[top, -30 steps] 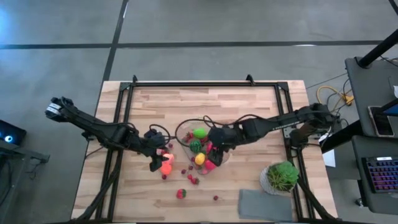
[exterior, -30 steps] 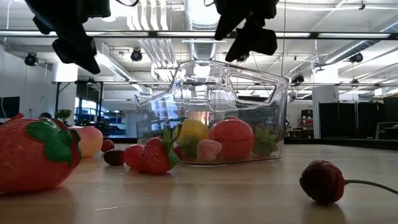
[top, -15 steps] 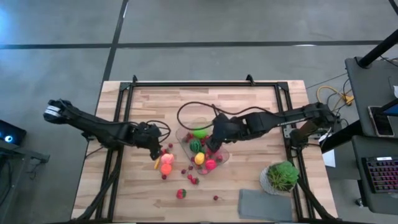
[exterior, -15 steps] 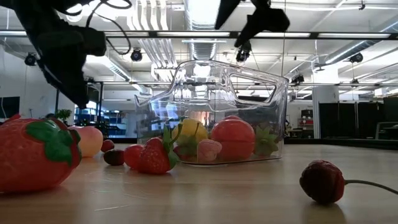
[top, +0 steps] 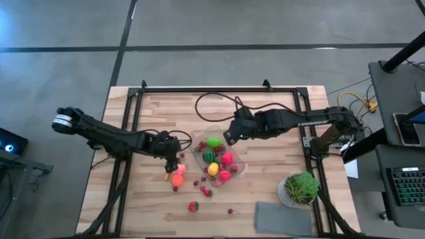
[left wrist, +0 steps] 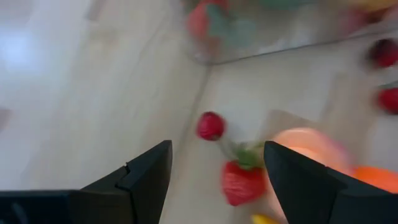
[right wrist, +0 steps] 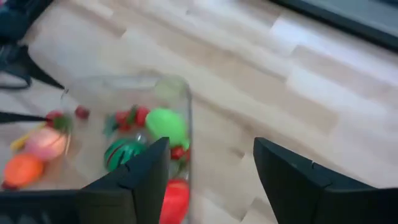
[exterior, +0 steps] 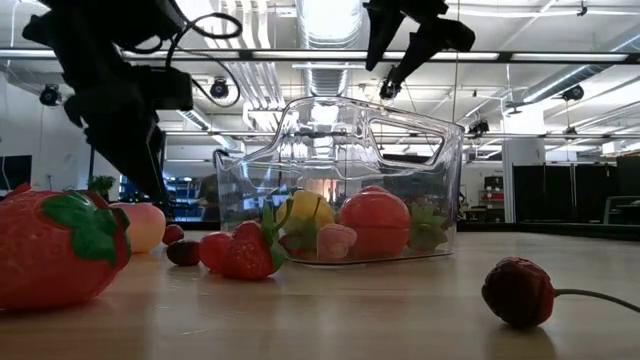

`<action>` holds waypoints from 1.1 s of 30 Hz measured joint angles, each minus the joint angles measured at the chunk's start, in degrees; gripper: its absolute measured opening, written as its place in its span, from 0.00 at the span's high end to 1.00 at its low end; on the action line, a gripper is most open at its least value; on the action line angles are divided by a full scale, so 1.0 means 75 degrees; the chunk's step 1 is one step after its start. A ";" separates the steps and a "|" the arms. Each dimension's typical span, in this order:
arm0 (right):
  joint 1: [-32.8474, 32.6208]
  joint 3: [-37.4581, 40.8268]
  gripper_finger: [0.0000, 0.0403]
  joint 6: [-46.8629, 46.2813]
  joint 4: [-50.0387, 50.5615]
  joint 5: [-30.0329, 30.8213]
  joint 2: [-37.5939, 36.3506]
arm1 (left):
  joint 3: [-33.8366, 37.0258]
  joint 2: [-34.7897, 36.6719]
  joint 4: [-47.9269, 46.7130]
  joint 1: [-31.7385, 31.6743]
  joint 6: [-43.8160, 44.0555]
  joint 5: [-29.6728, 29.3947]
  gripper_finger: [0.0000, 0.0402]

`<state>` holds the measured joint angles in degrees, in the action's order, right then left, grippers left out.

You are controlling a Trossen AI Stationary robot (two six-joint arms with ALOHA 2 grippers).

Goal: Pick and placing Produce into tupperware
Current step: Put the red cherry into the transparent bin

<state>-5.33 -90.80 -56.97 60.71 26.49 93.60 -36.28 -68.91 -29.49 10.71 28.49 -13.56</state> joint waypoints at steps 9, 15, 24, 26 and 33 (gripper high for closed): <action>0.0277 0.0000 0.46 0.0267 0.0117 0.1008 -0.0354 | -0.0002 -0.0956 0.0510 -0.0033 -0.0243 -0.0175 0.40; 0.0561 0.0000 0.46 0.0837 0.0127 0.1608 -0.0629 | -0.0022 -0.1333 0.1018 -0.0033 -0.0265 -0.0068 0.40; 0.1223 0.0003 0.46 0.2389 0.0139 0.2295 -0.1002 | -0.0026 -0.1636 0.1072 -0.0033 0.0342 -0.0036 0.40; 0.1417 0.0003 0.46 0.2567 0.0139 0.2298 -0.1044 | -0.0042 -0.1685 0.1064 -0.0033 0.0361 -0.0027 0.41; 0.1672 0.0003 0.46 0.3124 0.0148 0.2277 -0.1089 | -0.0087 -0.1936 0.1064 -0.0056 0.0358 0.0005 0.54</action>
<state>7.20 -90.78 -33.54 61.82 43.57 85.43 -36.93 -83.42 -21.51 10.29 31.18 -13.52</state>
